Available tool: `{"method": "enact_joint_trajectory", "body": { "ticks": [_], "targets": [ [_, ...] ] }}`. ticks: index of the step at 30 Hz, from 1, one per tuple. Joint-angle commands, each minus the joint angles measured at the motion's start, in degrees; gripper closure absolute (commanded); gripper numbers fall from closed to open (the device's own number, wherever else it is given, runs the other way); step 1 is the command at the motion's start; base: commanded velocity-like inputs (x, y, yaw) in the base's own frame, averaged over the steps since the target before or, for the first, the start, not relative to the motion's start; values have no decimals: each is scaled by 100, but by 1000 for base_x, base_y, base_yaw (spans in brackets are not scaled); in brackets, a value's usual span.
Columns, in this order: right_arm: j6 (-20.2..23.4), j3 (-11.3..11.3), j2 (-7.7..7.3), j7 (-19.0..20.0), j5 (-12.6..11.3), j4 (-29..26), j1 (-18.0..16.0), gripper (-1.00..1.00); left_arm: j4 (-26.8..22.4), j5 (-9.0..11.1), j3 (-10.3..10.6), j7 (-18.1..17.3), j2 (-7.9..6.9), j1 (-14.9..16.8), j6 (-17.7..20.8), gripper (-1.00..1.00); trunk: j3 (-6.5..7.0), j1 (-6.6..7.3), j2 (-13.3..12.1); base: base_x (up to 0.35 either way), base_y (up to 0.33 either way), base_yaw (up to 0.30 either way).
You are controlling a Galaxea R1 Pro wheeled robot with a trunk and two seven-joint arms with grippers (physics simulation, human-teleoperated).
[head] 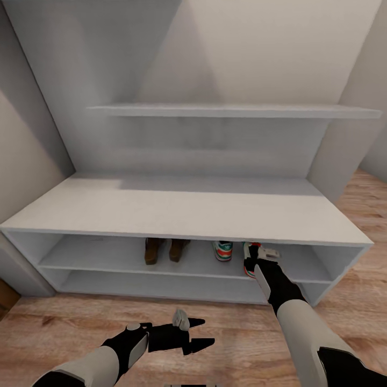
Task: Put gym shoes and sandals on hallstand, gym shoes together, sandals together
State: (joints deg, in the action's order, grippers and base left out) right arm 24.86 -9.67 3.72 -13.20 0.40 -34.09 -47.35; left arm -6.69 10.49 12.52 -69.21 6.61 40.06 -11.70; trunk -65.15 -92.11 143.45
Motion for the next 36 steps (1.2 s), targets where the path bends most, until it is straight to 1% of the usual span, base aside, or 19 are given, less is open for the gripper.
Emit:
{"method": "enact_joint_trajectory", "body": {
  "ticks": [1,6,32,33,36],
  "targets": [
    [28,-20,6,-7,4,-10,-2,100,5,47,49,-5,-1,3,-34,-100,-5,0,2,207,0,0],
    [28,-18,6,-7,4,-10,-2,100,4,49,49,-5,-3,3,-34,-100,-5,0,2,163,0,0],
    [28,-18,6,-7,4,-10,-2,100,10,49,49,-5,-1,2,-34,-100,-5,0,2,16,21,0],
    [28,-19,6,-7,4,-10,-2,-100,10,49,49,-5,-1,3,-34,-100,-5,0,2,0,0,0],
    [28,-18,6,-7,4,-10,-2,-100,10,49,49,-5,-1,2,-34,-100,-5,0,2,0,0,0]
  ]
}}
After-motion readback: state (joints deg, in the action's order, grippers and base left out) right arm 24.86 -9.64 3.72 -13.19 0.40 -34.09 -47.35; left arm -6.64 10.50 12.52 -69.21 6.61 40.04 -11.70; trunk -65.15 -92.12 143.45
